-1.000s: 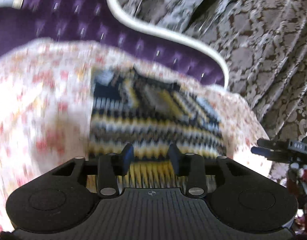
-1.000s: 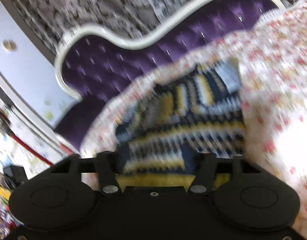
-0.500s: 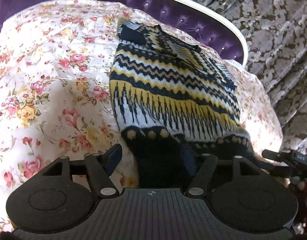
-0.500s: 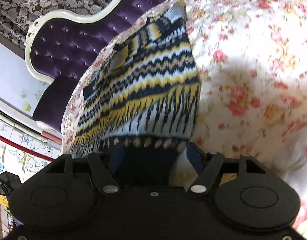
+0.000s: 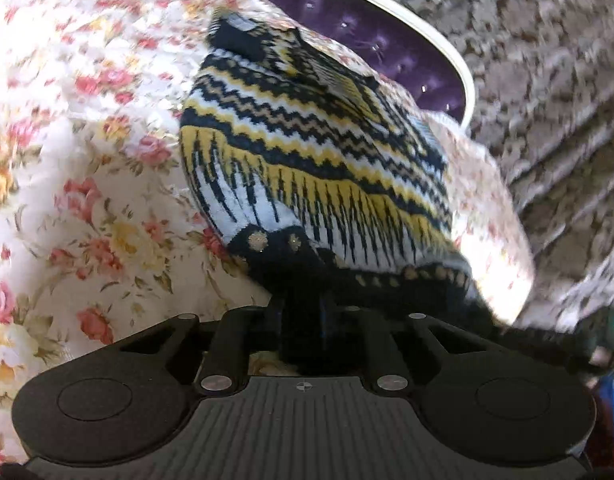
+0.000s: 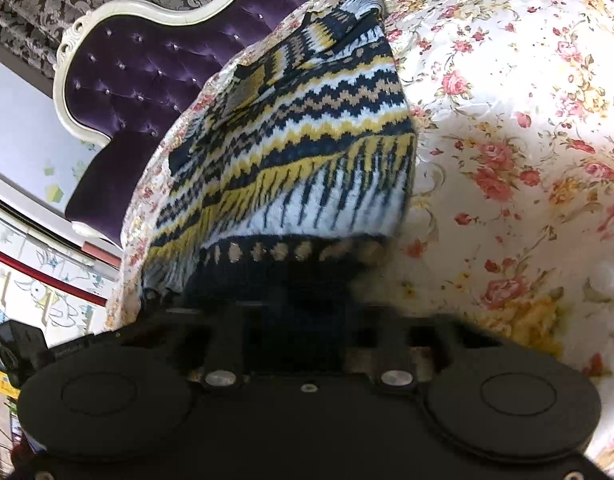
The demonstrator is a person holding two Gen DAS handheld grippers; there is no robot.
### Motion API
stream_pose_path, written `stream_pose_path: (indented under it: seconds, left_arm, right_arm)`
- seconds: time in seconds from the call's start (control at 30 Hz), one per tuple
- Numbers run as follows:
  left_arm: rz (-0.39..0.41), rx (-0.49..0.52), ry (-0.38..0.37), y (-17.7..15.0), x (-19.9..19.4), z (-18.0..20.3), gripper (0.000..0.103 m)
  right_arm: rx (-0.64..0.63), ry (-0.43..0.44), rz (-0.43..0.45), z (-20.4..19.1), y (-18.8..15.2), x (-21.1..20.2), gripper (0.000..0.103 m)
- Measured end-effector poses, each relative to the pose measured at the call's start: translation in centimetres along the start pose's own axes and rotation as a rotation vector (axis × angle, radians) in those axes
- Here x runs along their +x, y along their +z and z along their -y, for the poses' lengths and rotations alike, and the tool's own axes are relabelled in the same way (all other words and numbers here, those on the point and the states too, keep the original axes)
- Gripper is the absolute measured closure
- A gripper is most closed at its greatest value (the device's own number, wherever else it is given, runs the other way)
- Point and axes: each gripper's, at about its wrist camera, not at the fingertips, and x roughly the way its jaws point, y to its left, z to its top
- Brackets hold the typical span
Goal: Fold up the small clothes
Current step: 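Lift the hem with both tools and fold it over toward the collar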
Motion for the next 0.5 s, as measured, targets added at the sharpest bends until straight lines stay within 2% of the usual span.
stream_pose_path:
  seconds: [0.07,0.13,0.27,0.5]
  left_arm:
    - [0.025,-0.013,-0.015,0.3,-0.7,0.0,0.091]
    - [0.057,-0.014,-0.028,1.0,-1.7,0.4,0.098]
    - [0.129,-0.021,-0.094,3.6,-3.7,1.1,0.098]
    - [0.206,0.08,-0.128,9.0,-4.2,3.4,0.098]
  right_arm:
    - [-0.003,0.018,0.009,-0.1,0.0,-0.3,0.088]
    - [0.014,0.068,0.029,-0.2,0.5,-0.9,0.089]
    - [0.021,0.172,0.109,-1.0,2.8,-2.8,0.089]
    - [-0.004,0.32,0.224,-3.3,8.7,-3.4,0.089]
